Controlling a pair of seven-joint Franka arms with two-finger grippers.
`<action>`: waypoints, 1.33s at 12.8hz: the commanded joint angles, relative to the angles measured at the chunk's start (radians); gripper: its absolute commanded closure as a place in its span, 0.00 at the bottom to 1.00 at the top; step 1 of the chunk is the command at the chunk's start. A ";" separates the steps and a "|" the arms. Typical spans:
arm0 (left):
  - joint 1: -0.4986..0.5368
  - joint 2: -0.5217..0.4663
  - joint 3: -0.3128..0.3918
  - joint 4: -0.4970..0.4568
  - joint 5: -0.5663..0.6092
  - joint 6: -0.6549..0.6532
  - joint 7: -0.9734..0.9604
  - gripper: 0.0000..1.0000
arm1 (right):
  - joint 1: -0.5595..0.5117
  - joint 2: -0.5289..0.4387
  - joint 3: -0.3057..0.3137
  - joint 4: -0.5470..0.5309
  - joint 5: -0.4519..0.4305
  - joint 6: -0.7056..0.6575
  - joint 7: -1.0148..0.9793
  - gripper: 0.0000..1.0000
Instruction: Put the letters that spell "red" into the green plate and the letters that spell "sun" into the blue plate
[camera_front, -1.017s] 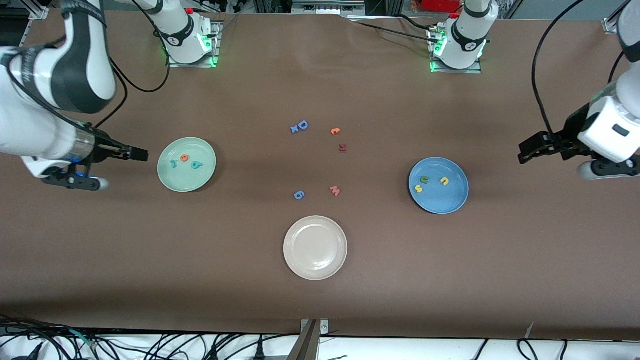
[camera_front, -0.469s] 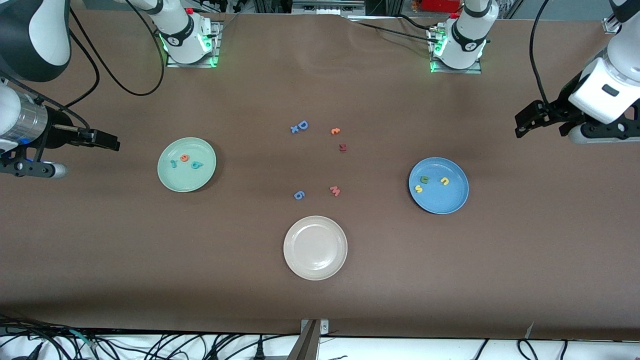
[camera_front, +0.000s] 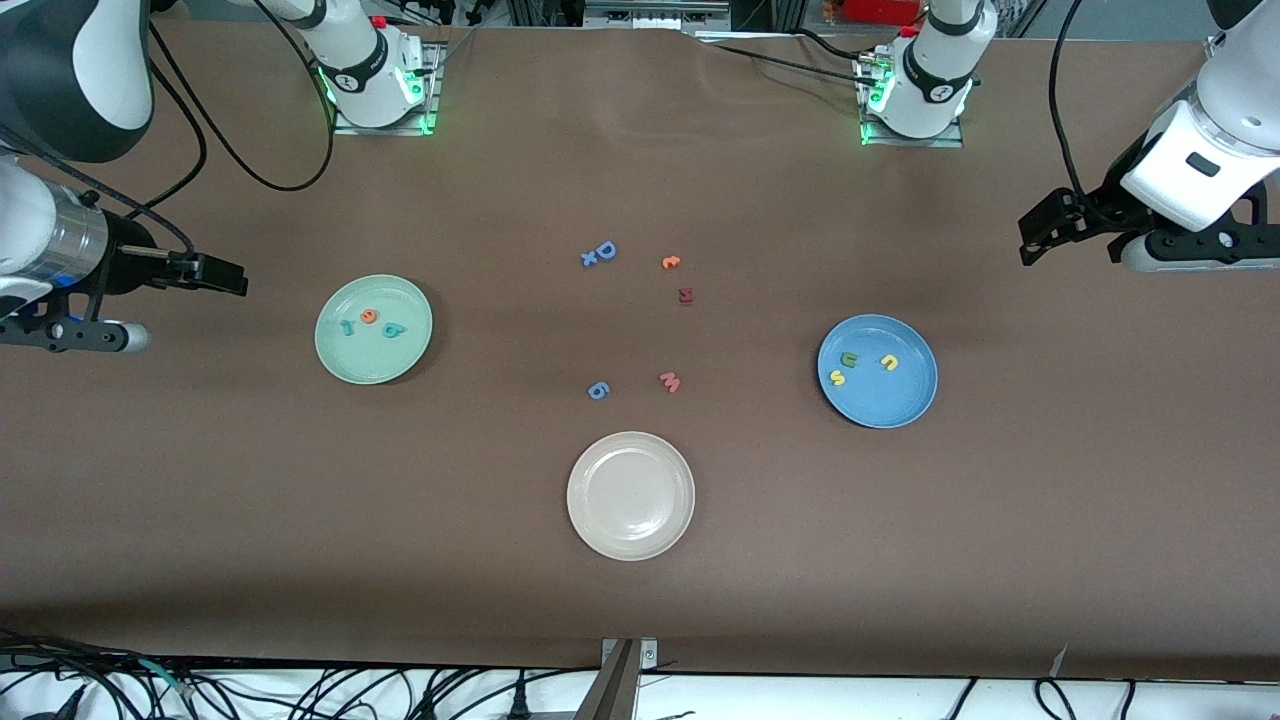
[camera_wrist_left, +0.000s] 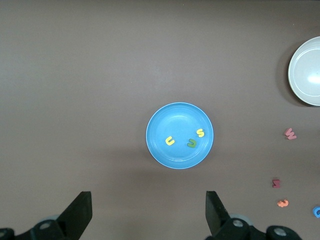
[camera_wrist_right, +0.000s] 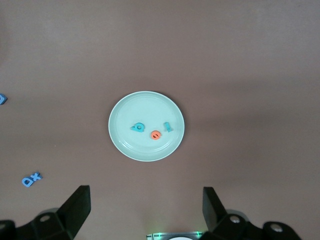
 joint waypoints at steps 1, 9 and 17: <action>0.031 -0.026 -0.013 -0.023 -0.025 0.008 -0.001 0.00 | -0.200 -0.015 0.232 0.020 -0.083 -0.006 -0.015 0.01; 0.019 -0.004 -0.015 -0.010 -0.027 -0.017 0.004 0.00 | -0.677 -0.121 0.770 -0.083 -0.213 0.119 -0.014 0.01; 0.019 0.008 -0.016 0.016 -0.028 -0.035 0.006 0.00 | -0.668 -0.115 0.776 -0.073 -0.208 0.094 0.101 0.01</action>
